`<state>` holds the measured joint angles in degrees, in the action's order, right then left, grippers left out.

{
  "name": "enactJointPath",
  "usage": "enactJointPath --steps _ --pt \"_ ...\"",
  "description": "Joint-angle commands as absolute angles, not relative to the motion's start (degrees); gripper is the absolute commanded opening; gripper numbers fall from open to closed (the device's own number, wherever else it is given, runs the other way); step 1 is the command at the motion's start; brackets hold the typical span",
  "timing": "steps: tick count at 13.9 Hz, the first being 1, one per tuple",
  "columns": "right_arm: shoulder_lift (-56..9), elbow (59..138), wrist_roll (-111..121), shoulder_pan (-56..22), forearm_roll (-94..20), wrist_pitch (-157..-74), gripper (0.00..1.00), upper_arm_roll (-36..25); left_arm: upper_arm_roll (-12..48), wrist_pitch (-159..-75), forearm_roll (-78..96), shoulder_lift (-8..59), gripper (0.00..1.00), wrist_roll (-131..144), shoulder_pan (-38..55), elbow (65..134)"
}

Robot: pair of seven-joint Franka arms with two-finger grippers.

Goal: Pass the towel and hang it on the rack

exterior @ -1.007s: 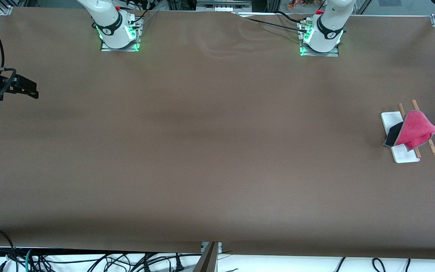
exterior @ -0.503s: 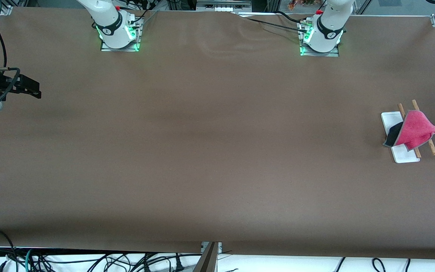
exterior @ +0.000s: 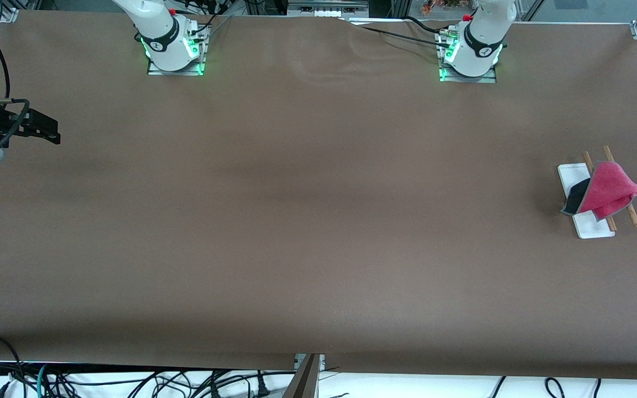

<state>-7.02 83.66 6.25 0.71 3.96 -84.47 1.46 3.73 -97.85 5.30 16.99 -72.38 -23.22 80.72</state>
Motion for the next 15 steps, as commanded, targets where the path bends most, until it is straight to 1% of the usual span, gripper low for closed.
enactJointPath --steps 1,4,6,8,12,15 --pt "-6.68 83.32 5.62 0.88 3.16 -83.76 1.00 1.67 2.55 -100.37 2.64 6.08 1.00 -58.84 -18.30 92.18" --pt "-6.68 83.32 5.71 0.88 3.25 -83.85 1.00 1.67 2.55 -99.32 1.15 1.77 1.00 -42.25 -13.90 95.97" --pt "-6.68 83.32 5.71 0.88 3.25 -83.93 1.00 1.67 2.55 -95.38 1.14 0.79 1.00 -27.41 -10.65 96.07" --pt "-6.68 83.32 5.80 0.97 3.25 -84.02 1.00 1.67 2.64 -93.78 1.14 -0.17 1.00 -14.65 -7.83 96.06" --pt "-6.68 83.32 5.80 0.97 3.25 -84.11 1.00 1.67 2.72 -91.50 1.23 -1.23 1.00 -1.43 -5.36 96.15" --pt "-6.68 83.32 5.80 0.97 3.25 -84.11 1.00 1.67 4.13 -89.39 1.85 -0.44 1.00 0.17 -5.27 95.27"
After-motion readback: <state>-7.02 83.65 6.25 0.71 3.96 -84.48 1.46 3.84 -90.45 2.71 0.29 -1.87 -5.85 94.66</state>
